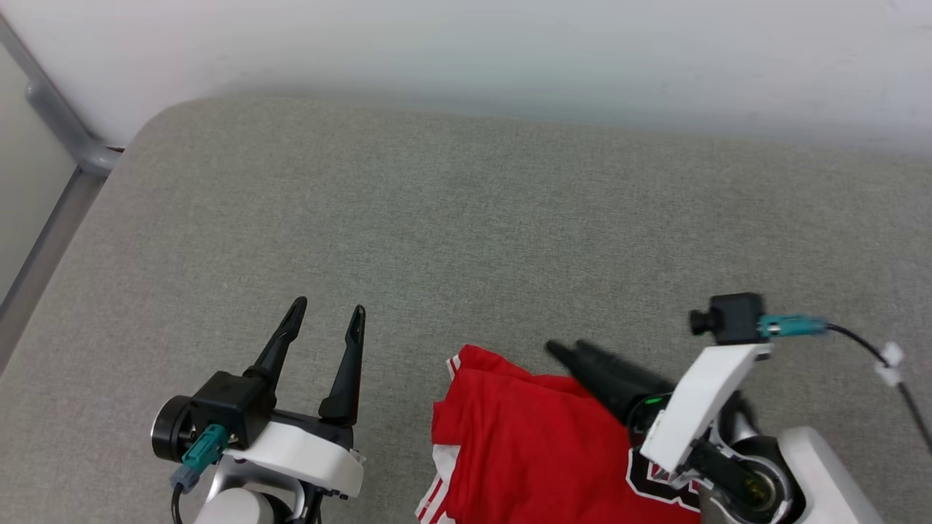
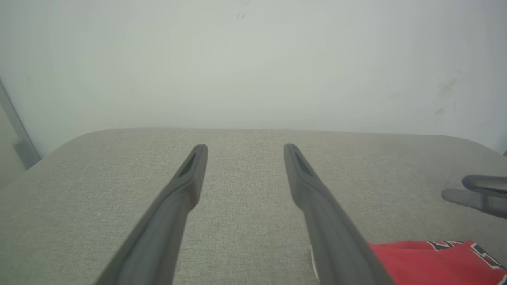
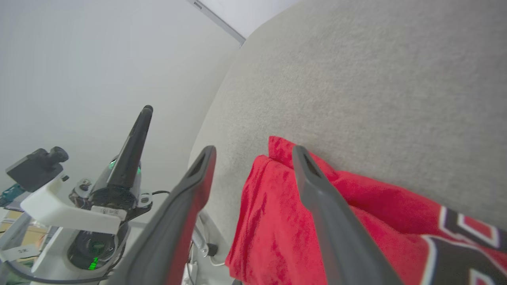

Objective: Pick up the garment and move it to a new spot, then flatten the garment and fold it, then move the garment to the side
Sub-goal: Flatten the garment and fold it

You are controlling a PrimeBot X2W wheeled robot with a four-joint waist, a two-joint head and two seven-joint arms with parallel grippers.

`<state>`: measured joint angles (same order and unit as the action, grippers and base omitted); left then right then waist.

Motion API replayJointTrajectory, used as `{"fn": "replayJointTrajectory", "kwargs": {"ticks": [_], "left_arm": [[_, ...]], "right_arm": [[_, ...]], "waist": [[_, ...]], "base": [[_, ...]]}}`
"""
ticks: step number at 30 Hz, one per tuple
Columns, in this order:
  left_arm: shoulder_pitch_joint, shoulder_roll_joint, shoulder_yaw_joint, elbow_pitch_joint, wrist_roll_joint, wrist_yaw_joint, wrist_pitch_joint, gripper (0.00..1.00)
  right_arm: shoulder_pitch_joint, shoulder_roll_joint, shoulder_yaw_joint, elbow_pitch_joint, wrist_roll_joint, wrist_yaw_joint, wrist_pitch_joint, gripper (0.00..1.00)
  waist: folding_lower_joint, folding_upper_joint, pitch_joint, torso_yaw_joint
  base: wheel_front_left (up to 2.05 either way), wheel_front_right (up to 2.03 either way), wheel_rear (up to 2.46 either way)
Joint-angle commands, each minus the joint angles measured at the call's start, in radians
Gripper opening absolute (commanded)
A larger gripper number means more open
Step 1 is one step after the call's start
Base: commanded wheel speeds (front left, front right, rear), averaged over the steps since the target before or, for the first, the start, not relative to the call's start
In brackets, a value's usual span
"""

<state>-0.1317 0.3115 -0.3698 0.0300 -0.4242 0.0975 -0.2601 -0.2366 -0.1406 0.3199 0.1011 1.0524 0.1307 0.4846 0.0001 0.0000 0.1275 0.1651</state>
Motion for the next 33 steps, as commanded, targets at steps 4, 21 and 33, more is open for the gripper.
{"fn": "replayJointTrajectory", "kwargs": {"ticks": [4,21,33], "left_arm": [[0.010,-0.001,0.008,0.000,0.013,-0.001,-0.007,1.00],[0.064,-0.003,0.067,-0.003,0.048,0.023,-0.007,1.00],[0.117,-0.016,0.066,0.024,0.082,0.016,-0.007,1.00]], "right_arm": [[0.018,-0.039,-0.037,-0.007,-0.181,0.000,-0.152,1.00],[0.242,0.038,-0.454,-0.212,-0.872,0.000,-0.482,1.00],[0.395,0.085,-0.427,-0.301,-0.894,0.000,-0.451,1.00]], "waist": [[-0.0001,0.0000,-0.013,-0.016],[-0.0001,0.0000,-0.080,-0.106],[-0.0001,0.0000,-0.130,-0.132]], "base": [[0.00,0.00,0.00],[0.00,0.00,0.00],[0.00,0.00,0.00]]}}
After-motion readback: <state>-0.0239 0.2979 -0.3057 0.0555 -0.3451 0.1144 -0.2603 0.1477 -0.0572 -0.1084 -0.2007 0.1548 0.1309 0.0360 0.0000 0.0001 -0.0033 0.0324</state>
